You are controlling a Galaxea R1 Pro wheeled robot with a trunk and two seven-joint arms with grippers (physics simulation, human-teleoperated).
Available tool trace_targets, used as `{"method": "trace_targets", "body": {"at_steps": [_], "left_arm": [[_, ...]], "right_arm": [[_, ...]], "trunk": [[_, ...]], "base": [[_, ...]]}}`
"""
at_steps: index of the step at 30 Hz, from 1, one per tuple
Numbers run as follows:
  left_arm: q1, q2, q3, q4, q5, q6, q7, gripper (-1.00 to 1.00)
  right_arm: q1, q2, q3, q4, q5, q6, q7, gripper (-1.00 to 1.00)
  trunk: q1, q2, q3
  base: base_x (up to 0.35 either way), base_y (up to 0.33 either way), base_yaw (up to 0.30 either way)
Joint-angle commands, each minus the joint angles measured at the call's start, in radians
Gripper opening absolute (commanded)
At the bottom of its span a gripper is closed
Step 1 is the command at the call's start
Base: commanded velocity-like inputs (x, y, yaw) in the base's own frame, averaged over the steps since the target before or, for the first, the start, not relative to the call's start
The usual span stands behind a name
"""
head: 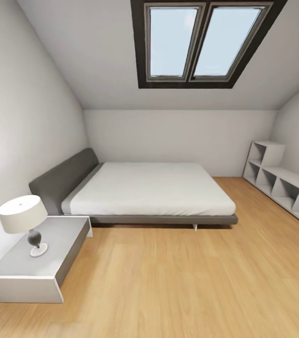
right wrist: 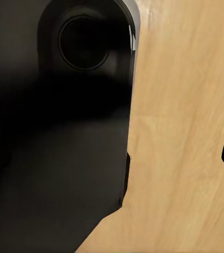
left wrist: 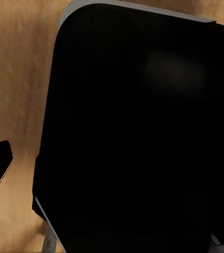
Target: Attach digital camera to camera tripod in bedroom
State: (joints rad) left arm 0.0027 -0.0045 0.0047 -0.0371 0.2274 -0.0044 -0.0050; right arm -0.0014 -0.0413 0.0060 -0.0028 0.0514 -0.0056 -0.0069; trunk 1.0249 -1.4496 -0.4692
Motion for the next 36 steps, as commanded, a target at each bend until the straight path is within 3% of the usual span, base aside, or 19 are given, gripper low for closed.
{"method": "trace_targets", "body": {"at_steps": [1,18,36], "left_arm": [[0.000,0.000,0.000,-0.001,0.006,-0.001,0.000,1.00],[0.000,-0.001,0.000,-0.001,0.006,-0.002,-0.001,1.00],[0.000,-0.003,-0.003,-0.001,0.004,-0.002,0.000,1.00]], "right_arm": [[0.000,0.000,0.000,0.000,0.005,-0.001,-0.001,1.00],[0.000,0.000,0.000,0.000,0.005,-0.001,-0.001,1.00],[0.000,0.001,0.000,0.000,0.004,-0.001,-0.001,1.00]], "trunk": [[0.000,0.000,-0.001],[0.000,0.000,-0.001],[0.000,0.000,-0.001]], "base": [[0.053,0.128,0.000],[0.011,0.058,0.000],[0.000,0.288,0.000]]}}
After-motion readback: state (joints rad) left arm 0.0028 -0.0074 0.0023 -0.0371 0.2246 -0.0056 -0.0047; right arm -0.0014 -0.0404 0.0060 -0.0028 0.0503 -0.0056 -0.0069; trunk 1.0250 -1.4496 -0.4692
